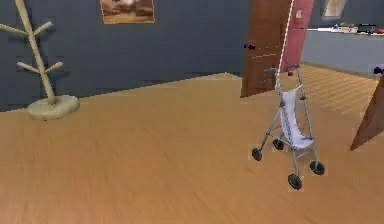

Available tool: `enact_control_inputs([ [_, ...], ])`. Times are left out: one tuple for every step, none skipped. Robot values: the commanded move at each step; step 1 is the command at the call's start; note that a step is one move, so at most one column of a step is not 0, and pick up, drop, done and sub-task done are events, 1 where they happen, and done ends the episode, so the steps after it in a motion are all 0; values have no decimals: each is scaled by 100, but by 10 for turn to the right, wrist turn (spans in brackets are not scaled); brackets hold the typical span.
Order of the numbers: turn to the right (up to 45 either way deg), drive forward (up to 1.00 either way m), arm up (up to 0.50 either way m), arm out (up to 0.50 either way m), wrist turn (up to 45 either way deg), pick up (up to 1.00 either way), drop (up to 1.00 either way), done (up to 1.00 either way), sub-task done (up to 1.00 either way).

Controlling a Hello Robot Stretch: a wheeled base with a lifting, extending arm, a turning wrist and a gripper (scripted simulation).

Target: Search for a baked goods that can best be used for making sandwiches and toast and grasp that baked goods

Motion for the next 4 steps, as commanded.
enact_control_inputs([
  [0,100,0,0,0,0,0,0,0],
  [0,85,0,0,0,0,0,0,0],
  [420,0,0,0,0,0,0,0,0],
  [0,100,0,0,0,0,0,0,0],
])
